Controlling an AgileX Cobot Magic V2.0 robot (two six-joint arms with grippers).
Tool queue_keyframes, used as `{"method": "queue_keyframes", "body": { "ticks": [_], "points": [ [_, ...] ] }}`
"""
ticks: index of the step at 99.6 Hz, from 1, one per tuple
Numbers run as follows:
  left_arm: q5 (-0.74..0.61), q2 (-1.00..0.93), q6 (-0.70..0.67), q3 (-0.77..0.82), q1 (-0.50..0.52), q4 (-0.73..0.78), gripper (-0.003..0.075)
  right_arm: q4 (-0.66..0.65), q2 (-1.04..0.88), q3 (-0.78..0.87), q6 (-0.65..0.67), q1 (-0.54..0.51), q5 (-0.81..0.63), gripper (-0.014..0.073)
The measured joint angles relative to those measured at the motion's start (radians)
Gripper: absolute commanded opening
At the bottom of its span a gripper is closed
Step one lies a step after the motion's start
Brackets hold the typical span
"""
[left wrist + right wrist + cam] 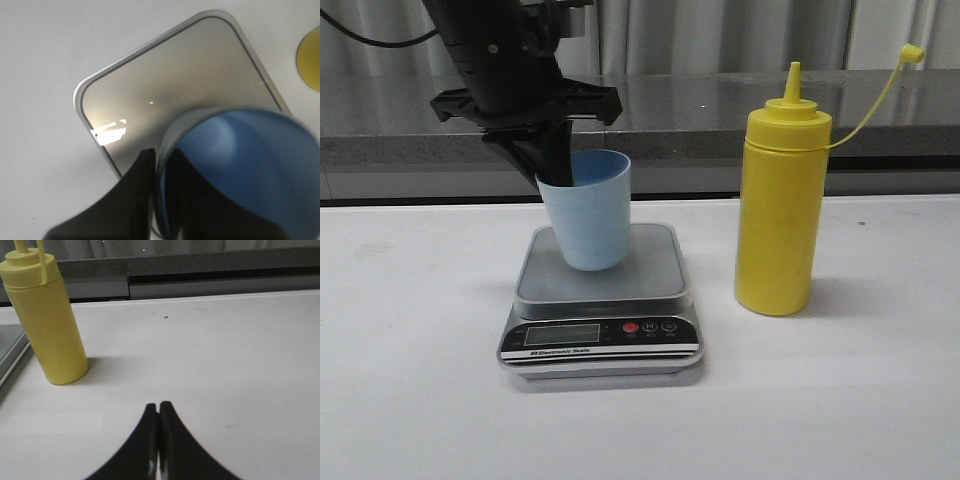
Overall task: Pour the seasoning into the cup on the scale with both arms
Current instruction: 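Lift the blue cup with the left gripper and carry it over the scale, then set the cup on the scale, open the left gripper and lift away, then move the right gripper toward the yellow squeeze bottle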
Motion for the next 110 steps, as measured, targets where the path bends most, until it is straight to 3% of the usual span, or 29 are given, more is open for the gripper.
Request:
{"method": "queue_keyframes", "body": {
  "ticks": [8,19,58,72,92,110],
  "points": [
    [0.0,0.0,0.0,0.0,0.0,0.0,0.0287,0.0,0.0,0.0,0.0,0.0,0.0,-0.0068],
    [0.0,0.0,0.0,-0.002,0.0,0.0,0.0386,0.0,0.0,0.0,0.0,0.0,0.0,-0.0068],
    [0.0,-0.023,0.0,-0.028,0.0,0.0,0.0384,0.0,0.0,0.0,0.0,0.0,0.0,-0.0068],
    [0.002,-0.061,0.0,-0.028,0.0,0.0,0.027,0.0,0.0,0.0,0.0,0.0,0.0,-0.0068],
    [0.002,-0.143,0.0,-0.023,0.002,0.002,-0.0022,0.0,0.0,0.0,0.0,0.0,0.0,-0.0068],
    [0.0,-0.256,0.0,0.061,0.049,0.002,-0.002,0.0,0.0,0.0,0.0,0.0,0.0,-0.0068]
  ]
}}
